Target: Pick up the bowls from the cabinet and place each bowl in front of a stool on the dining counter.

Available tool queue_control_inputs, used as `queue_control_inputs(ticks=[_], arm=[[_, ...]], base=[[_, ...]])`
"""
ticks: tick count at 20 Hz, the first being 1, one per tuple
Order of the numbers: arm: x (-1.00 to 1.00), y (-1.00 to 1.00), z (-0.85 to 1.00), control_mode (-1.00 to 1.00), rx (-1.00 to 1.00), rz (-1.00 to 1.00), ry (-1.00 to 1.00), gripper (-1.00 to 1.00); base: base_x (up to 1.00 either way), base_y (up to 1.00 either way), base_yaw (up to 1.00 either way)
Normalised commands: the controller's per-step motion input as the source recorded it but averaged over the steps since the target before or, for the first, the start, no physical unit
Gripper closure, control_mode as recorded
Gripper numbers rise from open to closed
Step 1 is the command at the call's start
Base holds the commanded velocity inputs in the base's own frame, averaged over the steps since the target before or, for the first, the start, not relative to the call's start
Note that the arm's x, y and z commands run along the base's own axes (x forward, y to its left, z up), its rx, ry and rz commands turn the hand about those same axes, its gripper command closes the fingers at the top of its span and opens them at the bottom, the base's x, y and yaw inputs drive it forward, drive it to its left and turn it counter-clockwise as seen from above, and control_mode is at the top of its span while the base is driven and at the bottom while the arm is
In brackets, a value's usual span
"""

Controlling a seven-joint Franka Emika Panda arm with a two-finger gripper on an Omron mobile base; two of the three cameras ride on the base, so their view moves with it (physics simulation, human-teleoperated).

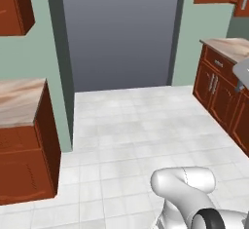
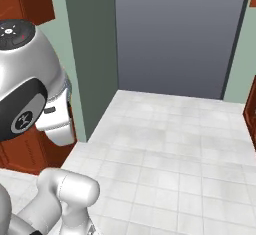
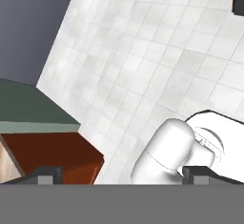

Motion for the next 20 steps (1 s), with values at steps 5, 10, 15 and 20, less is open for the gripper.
queue_control_inputs(ticks=[5,10,15,20], arm=[[0.0,0.0,0.0,1.0,0.0,0.0,0.0,-1.0],[0.0,0.0,0.0,1.0,0.0,0.0,0.0,-1.0],[0.0,0.0,0.0,1.0,0.0,0.0,0.0,-1.0],[0.0,0.0,0.0,1.0,0.0,0.0,0.0,-1.0]], base=[[1.0,0.12,0.0],[1.0,0.02,0.0],[1.0,0.0,0.0],[1.0,0.0,0.0]])
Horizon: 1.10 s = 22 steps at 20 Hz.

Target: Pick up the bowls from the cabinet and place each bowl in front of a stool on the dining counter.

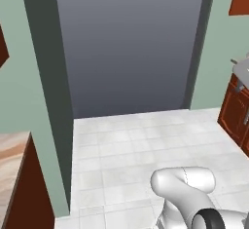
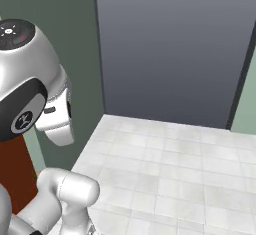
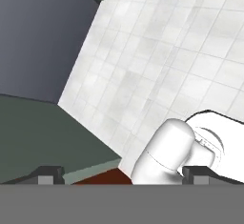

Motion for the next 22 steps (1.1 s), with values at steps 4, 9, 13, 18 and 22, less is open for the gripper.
queue_control_inputs(ticks=[4,9,13,18,22], arm=[[0.0,0.0,0.0,1.0,0.0,0.0,0.0,-1.0],[0.0,0.0,0.0,1.0,0.0,0.0,0.0,-1.0],[0.0,0.0,0.0,1.0,0.0,0.0,0.0,-1.0],[0.0,0.0,0.0,1.0,0.0,0.0,0.0,-1.0],[0.0,0.0,0.0,1.0,0.0,0.0,0.0,-1.0]], base=[[1.0,0.0,0.0],[1.0,0.0,0.0],[1.0,-0.02,-0.09],[0.95,0.0,-0.54],[0.94,0.07,-0.59]])
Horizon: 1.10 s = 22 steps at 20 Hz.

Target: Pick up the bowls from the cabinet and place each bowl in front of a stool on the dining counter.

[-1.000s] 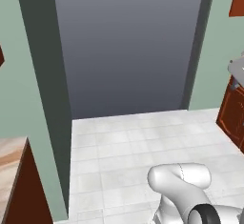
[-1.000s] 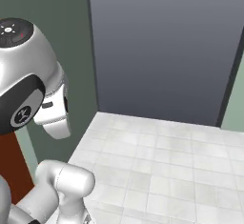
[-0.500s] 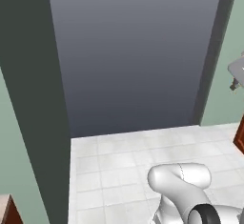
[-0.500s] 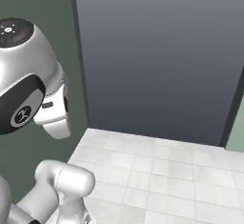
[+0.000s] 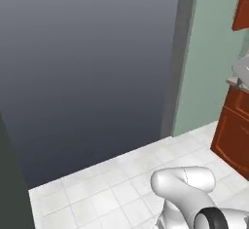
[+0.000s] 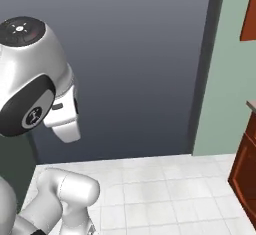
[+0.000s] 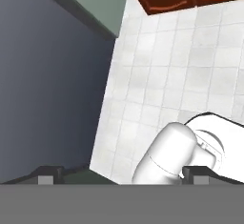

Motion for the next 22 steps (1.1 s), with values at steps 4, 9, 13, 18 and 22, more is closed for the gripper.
queue_control_inputs(ticks=[4,9,13,18,22], arm=[[0.0,0.0,0.0,1.0,0.0,0.0,0.0,-1.0],[0.0,0.0,0.0,1.0,0.0,0.0,0.0,-1.0],[0.0,0.0,0.0,1.0,0.0,0.0,0.0,-1.0],[0.0,0.0,0.0,1.0,0.0,0.0,0.0,-1.0],[0.0,0.0,0.0,1.0,0.0,0.0,0.0,-1.0]], base=[[0.65,0.18,-0.71],[0.29,0.23,-0.84],[0.35,0.32,-0.82],[0.6,0.51,-0.74],[0.91,0.75,-0.6]])
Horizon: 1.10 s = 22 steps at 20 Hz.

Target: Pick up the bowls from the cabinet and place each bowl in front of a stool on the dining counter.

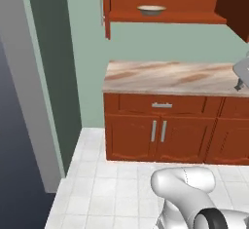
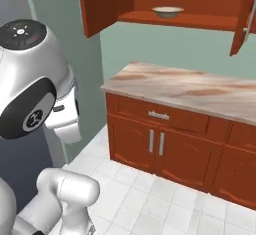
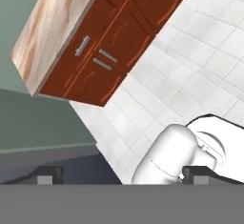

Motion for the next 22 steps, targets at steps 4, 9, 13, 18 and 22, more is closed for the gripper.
queue_control_inputs(ticks=[4,9,13,18,22], arm=[[0.0,0.0,0.0,1.0,0.0,0.0,0.0,-1.0],[0.0,0.0,0.0,1.0,0.0,0.0,0.0,-1.0],[0.0,0.0,0.0,1.0,0.0,0.0,0.0,-1.0],[0.0,0.0,0.0,1.0,0.0,0.0,0.0,-1.0],[0.0,0.0,0.0,1.0,0.0,0.0,0.0,-1.0]], base=[[0.98,0.77,-0.51],[0.93,0.15,-0.37],[0.83,0.0,-0.38],[0.89,0.0,-0.09],[0.86,0.1,0.04]])
